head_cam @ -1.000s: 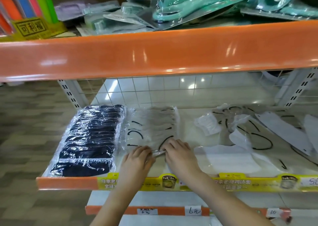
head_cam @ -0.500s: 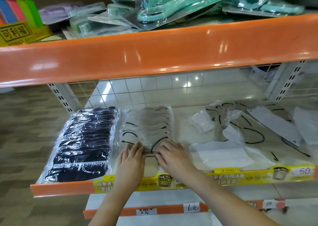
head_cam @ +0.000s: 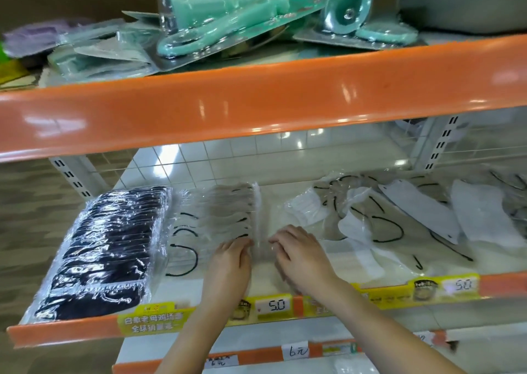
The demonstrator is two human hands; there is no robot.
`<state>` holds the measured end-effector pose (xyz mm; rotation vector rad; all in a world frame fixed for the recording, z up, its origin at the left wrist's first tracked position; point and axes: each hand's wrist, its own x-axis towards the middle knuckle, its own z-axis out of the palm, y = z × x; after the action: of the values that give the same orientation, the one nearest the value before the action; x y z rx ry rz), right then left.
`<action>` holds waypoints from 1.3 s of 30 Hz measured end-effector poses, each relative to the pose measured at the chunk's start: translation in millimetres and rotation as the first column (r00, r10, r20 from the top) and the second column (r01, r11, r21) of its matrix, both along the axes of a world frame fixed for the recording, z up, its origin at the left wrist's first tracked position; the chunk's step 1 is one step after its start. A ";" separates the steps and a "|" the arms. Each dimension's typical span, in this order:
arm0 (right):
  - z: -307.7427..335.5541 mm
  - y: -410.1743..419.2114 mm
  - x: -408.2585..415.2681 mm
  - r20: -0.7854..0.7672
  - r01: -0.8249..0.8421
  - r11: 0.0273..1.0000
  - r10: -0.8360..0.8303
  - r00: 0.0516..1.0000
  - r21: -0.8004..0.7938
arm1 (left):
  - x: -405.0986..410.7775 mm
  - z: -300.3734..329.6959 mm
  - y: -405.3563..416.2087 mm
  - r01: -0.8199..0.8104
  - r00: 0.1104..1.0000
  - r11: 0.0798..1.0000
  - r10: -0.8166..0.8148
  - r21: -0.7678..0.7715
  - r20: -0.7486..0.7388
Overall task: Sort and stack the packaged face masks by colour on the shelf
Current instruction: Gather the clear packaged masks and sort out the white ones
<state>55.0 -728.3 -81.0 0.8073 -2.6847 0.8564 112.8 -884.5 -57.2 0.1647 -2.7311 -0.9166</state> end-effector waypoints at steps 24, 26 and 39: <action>-0.8 254.9 -23.6 0.070 0.280 0.956 -0.286 0.956 0.082 | -74.1 -21.6 254.5 0.343 0.939 0.935 -0.345 -0.090 0.001; -2.2 259.7 -29.1 0.077 0.256 0.964 -0.261 0.962 0.073 | -75.6 -26.5 257.6 0.339 0.940 0.930 -0.339 -0.139 0.028; -12.0 257.1 -34.9 -0.081 0.311 0.917 -0.301 0.950 0.250 | -76.5 -28.1 259.5 0.128 0.992 0.959 -0.129 -0.251 0.012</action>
<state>20.1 -471.2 -93.1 0.4221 -2.8174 0.4157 36.3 -625.1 -85.4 -0.0637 -2.8498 -0.5893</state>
